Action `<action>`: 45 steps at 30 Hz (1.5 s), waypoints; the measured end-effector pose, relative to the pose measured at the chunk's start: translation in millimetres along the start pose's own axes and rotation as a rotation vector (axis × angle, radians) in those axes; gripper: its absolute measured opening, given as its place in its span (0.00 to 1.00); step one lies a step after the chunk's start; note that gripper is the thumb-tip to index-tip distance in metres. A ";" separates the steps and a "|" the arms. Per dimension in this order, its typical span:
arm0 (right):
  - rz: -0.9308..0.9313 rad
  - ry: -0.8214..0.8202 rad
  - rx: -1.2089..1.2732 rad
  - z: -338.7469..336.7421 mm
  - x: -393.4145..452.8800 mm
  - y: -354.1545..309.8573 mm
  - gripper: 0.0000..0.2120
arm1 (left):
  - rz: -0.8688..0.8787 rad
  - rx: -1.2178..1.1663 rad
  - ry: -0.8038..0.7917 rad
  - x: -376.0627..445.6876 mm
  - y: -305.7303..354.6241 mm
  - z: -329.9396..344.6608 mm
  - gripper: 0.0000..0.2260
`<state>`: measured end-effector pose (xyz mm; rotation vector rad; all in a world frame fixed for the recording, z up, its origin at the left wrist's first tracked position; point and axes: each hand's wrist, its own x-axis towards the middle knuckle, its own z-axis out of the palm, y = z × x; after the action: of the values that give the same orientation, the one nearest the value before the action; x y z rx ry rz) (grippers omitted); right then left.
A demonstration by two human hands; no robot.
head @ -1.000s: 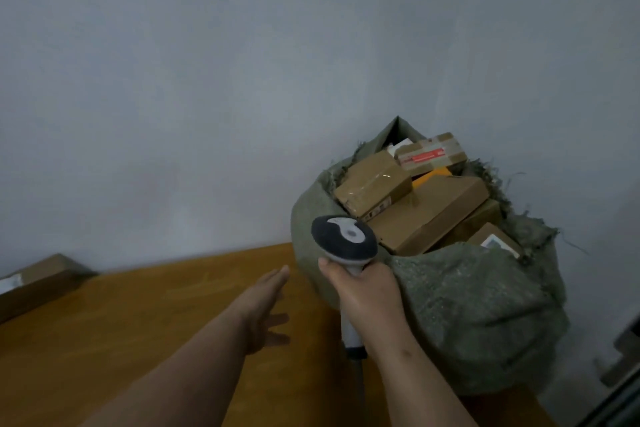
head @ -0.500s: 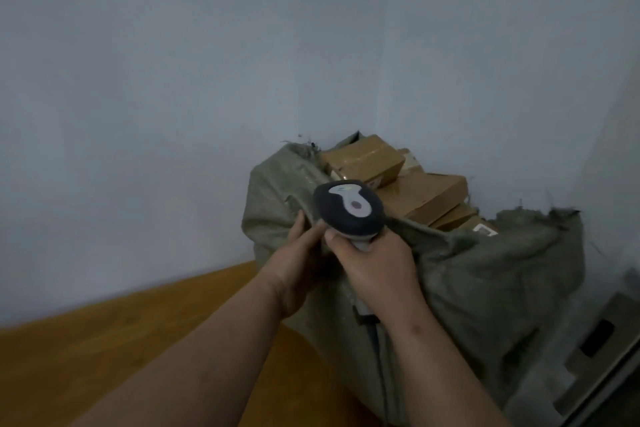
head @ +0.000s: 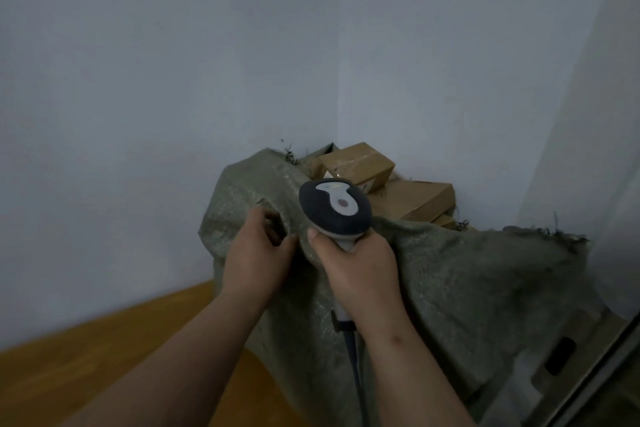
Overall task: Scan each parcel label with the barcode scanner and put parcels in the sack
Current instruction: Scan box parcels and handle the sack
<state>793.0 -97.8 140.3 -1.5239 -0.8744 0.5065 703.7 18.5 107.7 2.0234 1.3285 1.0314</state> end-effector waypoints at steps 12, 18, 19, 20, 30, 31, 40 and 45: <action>-0.036 0.024 -0.090 28.4 -38.8 -36.8 0.11 | 0.362 0.688 -0.289 11.8 10.4 -50.1 0.08; -0.034 0.004 -0.021 25.0 -50.6 -38.2 0.09 | 0.245 0.364 -0.063 11.6 -8.8 -62.5 0.06; -0.037 -0.026 0.020 25.4 -55.2 -39.5 0.08 | 0.205 0.245 0.019 8.7 -14.7 -66.0 0.07; -0.040 -0.054 0.048 26.9 -60.4 -40.8 0.07 | 0.170 0.158 0.100 4.7 -21.3 -69.6 0.08; 0.065 -0.322 0.056 102.6 -94.1 -47.8 0.08 | -0.195 -0.242 0.262 -35.3 -102.9 -132.2 0.08; 0.054 -0.360 0.038 117.0 -99.6 -49.2 0.09 | -0.229 -0.279 0.280 -41.1 -112.6 -146.5 0.09; 0.018 -0.612 0.062 282.8 -203.5 -77.6 0.10 | -0.469 -0.342 0.461 -125.8 -250.2 -329.4 0.11; 0.104 -0.659 0.091 391.1 -272.4 -75.0 0.11 | -0.577 -0.276 0.527 -182.2 -338.3 -433.1 0.07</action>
<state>313.5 -59.2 104.2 -1.3329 -1.2521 1.1476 128.4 -12.9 50.5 1.0902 1.7662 1.4049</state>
